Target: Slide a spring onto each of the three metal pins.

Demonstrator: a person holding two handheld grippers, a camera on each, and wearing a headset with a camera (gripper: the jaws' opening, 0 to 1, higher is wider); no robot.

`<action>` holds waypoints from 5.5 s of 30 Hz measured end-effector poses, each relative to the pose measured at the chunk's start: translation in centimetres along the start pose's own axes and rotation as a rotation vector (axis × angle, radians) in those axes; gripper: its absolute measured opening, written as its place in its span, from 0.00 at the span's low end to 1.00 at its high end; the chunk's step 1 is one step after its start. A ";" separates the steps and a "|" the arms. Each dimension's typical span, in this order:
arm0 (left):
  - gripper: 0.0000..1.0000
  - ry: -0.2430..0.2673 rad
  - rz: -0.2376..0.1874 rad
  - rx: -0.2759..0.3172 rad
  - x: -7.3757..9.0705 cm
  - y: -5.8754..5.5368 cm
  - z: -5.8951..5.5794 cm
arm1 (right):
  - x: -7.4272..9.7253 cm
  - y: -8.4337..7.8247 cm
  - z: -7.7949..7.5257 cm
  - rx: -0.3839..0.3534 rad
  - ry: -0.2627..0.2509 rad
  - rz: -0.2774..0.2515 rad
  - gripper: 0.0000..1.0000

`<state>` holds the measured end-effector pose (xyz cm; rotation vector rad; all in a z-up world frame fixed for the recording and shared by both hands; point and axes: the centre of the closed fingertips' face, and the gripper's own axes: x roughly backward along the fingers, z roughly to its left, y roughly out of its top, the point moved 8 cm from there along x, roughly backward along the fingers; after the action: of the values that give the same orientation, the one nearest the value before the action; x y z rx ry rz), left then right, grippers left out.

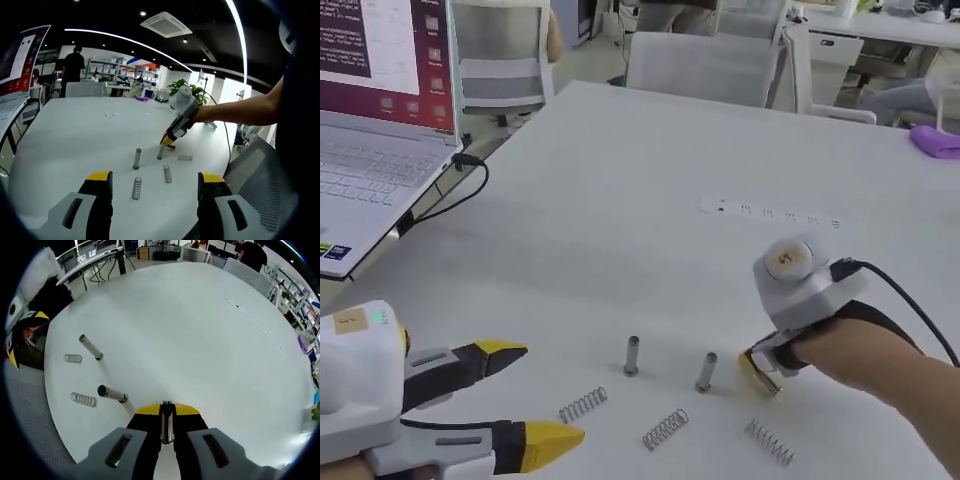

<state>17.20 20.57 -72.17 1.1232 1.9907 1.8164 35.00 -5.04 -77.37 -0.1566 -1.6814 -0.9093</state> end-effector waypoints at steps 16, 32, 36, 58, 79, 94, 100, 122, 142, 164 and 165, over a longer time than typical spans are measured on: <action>0.65 -0.021 -0.001 -0.010 -0.3 0.1 -0.5 | 1.9 -1.2 0.5 -0.019 -0.014 -0.050 0.05; 0.65 -0.028 0.003 -0.016 -0.8 0.4 -0.7 | 3.1 -1.4 0.0 -0.023 -0.024 -0.095 0.05; 0.65 -0.030 0.001 -0.017 -0.8 0.5 -0.8 | 3.2 -1.5 0.1 -0.024 -0.025 -0.103 0.05; 0.65 -0.033 0.001 -0.019 -1.0 0.6 -0.9 | 3.9 -1.9 0.2 -0.048 -0.025 -0.167 0.04; 0.65 -0.040 0.005 -0.020 -1.0 0.5 -1.1 | 4.4 -2.7 0.6 -0.067 -0.027 -0.231 0.04; 0.65 -0.050 0.008 -0.017 -1.5 0.4 -1.2 | 4.5 -2.9 0.5 -0.118 -0.037 -0.206 0.05; 0.66 -0.050 0.009 -0.018 -1.5 0.4 -1.2 | 4.6 -2.9 0.5 -0.128 -0.035 -0.188 0.05; 0.66 -0.051 0.009 -0.021 -1.1 0.2 -1.4 | 4.6 -3.2 1.2 -0.067 -0.034 -0.179 0.06; 0.66 -0.054 0.008 -0.020 -1.3 0.3 -1.5 | 5.0 -2.9 1.5 -0.024 -0.021 -0.209 0.14; 0.66 -0.061 0.006 -0.020 -1.7 0.6 -1.5 | 6.6 -2.4 1.4 -0.017 -0.003 -0.322 0.37; 0.66 -0.060 0.007 -0.022 -1.7 0.6 -1.4 | 6.7 -2.4 1.4 -0.018 -0.001 -0.322 0.37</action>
<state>17.70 18.36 -71.82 1.1652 1.9313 1.7819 30.41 -8.14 -72.64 0.1060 -1.7280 -1.1632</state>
